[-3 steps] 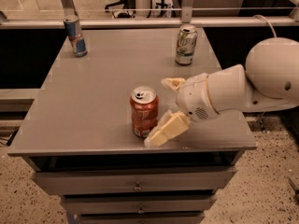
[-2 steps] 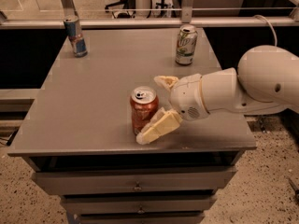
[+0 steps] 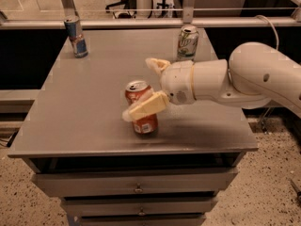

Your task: Knock coke can over

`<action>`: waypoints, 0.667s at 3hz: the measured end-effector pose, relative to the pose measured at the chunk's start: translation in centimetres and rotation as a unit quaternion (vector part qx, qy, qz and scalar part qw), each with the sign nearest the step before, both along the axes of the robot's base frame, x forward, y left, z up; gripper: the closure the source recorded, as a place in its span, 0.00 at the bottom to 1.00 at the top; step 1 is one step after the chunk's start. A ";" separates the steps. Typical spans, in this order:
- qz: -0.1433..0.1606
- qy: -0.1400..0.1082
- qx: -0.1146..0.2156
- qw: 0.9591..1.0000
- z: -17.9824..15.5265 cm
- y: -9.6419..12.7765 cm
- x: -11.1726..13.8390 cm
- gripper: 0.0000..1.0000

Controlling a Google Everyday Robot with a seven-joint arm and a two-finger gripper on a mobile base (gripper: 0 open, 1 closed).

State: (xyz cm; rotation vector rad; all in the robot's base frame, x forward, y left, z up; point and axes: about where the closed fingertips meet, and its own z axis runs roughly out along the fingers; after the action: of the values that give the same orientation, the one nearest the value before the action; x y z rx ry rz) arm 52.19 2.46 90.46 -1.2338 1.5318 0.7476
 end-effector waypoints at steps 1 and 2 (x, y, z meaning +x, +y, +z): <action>0.002 -0.011 0.022 1.000 1.8 2.1 2.3 0.00; -0.003 -0.008 0.048 0.999 2.8 4.2 4.2 0.00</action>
Offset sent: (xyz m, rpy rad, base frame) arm 0.0719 0.0636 0.0379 0.1748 0.0018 -0.0451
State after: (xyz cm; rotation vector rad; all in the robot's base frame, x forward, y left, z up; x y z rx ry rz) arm 56.40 6.62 93.27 -1.1608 1.4696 0.7951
